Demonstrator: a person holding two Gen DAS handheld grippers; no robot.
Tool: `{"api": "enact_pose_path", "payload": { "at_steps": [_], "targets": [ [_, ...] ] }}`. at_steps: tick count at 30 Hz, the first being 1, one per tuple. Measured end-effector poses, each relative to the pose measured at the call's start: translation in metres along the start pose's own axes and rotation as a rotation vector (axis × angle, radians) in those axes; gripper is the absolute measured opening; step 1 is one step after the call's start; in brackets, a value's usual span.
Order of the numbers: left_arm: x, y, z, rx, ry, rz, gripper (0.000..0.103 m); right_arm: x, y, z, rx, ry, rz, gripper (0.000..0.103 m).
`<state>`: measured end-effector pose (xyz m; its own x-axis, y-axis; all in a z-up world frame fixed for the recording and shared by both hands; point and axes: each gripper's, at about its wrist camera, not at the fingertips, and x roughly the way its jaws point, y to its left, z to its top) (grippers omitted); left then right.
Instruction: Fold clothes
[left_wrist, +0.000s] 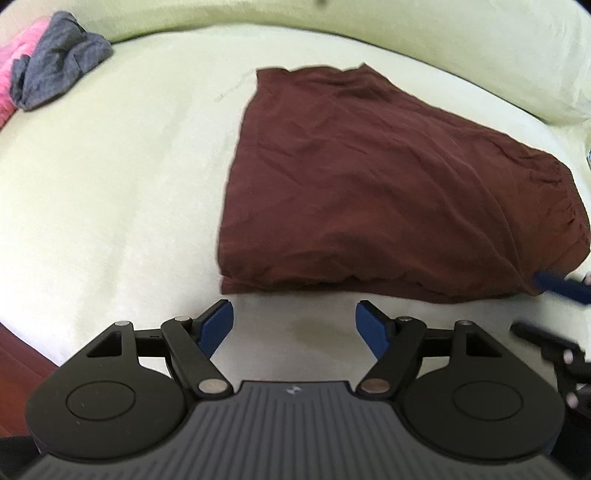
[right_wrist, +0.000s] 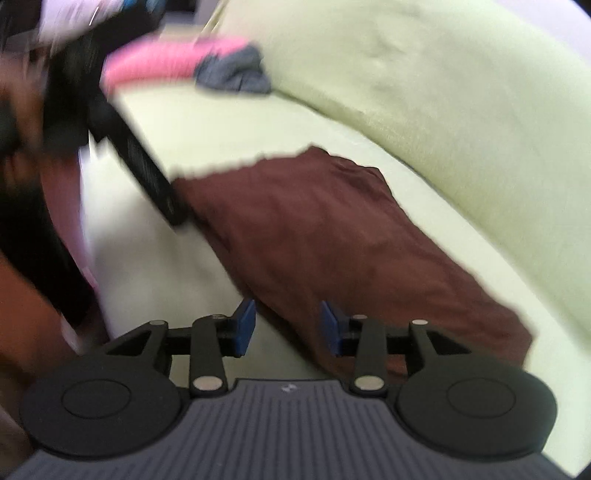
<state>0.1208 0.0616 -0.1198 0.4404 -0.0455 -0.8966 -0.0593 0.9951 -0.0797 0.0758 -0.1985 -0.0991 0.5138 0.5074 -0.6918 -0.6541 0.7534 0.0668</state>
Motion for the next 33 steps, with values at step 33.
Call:
{"api": "enact_pose_path", "payload": {
  "at_steps": [33],
  "targets": [
    [-0.001,0.065,-0.002,-0.111,0.030,-0.016,0.074,0.109,0.090,0.023,-0.697,0.071,-0.093,0.014]
  ]
}}
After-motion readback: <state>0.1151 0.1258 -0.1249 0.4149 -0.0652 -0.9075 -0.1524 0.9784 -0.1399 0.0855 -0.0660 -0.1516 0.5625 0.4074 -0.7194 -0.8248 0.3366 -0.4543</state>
